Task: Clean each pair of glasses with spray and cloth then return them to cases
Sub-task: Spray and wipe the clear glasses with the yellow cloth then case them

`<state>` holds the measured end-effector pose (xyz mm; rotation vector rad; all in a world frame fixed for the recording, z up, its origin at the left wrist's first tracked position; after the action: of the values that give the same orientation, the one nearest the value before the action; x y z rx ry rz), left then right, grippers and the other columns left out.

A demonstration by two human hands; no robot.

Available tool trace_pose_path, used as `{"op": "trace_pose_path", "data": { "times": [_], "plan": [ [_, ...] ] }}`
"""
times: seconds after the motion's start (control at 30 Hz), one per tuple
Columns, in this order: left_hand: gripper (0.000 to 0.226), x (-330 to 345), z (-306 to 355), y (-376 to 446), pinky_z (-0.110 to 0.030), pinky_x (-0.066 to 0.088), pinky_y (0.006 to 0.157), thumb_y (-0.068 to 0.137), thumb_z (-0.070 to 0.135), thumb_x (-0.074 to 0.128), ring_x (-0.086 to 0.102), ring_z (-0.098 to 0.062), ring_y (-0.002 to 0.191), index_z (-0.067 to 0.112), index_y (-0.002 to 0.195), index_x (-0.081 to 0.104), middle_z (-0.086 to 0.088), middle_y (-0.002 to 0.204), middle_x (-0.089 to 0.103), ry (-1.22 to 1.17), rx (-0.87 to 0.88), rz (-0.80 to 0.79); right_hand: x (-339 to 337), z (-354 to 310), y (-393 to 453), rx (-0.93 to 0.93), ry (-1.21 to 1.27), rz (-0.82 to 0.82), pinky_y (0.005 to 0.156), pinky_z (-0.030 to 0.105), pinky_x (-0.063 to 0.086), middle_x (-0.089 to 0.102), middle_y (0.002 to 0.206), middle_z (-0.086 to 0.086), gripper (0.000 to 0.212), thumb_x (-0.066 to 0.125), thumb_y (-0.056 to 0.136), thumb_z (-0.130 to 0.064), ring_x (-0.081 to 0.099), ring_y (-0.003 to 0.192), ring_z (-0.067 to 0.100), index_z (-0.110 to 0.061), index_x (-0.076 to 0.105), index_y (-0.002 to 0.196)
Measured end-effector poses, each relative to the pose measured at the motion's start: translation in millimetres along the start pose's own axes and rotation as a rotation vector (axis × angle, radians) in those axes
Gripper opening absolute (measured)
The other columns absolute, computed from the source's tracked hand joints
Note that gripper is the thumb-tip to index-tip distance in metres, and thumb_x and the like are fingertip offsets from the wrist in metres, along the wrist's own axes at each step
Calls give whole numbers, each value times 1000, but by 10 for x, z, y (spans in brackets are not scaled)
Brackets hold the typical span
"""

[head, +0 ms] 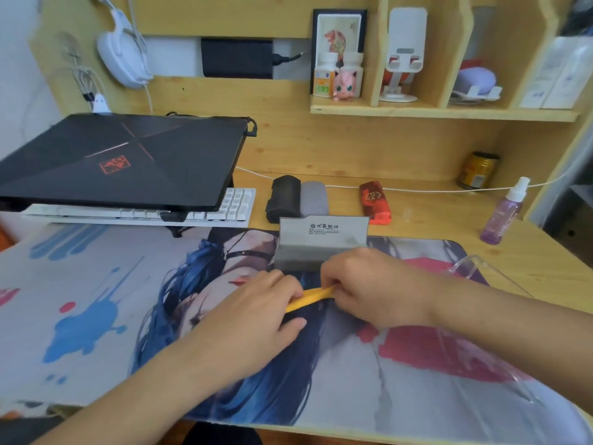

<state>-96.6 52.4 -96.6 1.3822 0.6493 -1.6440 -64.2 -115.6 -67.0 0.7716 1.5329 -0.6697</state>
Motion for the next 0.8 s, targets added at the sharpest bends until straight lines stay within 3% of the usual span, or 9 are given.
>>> {"op": "trace_pose_path", "data": {
  "times": [0.1,0.2,0.3,0.37,0.43,0.57,0.67,0.8],
  "plan": [
    [15,-93,-152,90,-22,45,67,95,22,59,55,-3,79,35,102,61,15,89,60,-156,-113,20,-92,172,64,157,259,-10,60,19,42,63,75,-10,13,56,90,-17,55,68,4,-27,63,84],
    [18,-398,-367,461,-25,47,66,94,14,66,64,1,79,31,99,69,15,90,69,-424,-229,87,-221,463,157,262,469,127,57,30,48,63,71,-6,11,59,93,-13,58,60,9,-22,66,91],
    [19,-544,-490,1001,-24,44,59,89,11,73,62,-11,78,22,100,62,8,94,66,-458,-267,120,-347,829,306,371,403,349,57,24,40,61,74,-3,11,67,92,-14,56,64,11,-24,61,93],
    [21,-467,-458,1246,-26,38,58,87,9,73,55,-13,76,21,91,56,6,89,58,-324,-232,105,-310,975,370,426,288,365,65,26,37,61,80,-3,14,69,90,-15,57,77,17,-26,60,93],
    [23,-303,-437,1346,-27,39,60,86,9,74,55,-13,77,24,82,56,5,87,58,-206,-213,1,-199,1055,399,459,237,255,70,27,39,63,87,-1,14,68,90,-14,59,86,21,-26,60,90],
    [18,-232,-488,1375,-25,48,65,84,8,74,65,-12,82,23,75,70,9,82,68,-163,-215,-160,-74,1037,445,435,236,8,72,31,53,65,88,-2,14,70,88,-17,63,83,18,-27,61,85],
    [20,-245,-446,1412,-28,55,74,87,6,67,64,-9,78,21,79,77,13,81,70,-74,-206,-257,-87,971,524,387,126,-112,64,26,46,62,81,-8,10,70,85,-17,58,74,12,-25,66,89],
    [24,-261,-394,1436,-24,49,74,92,6,63,59,-8,79,25,81,73,12,83,66,-17,-162,-385,-129,966,595,416,133,-260,61,25,47,67,75,-3,8,69,82,-12,59,66,15,-18,73,85]
  ]
}}
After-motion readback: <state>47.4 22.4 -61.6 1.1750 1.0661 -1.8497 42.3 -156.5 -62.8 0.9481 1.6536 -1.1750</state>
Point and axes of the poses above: each hand's wrist, its own y-axis towards the middle knuckle, its own x-axis out of the palm, z = x × y, the point moved 4 cm from there along y, towards the middle knuckle
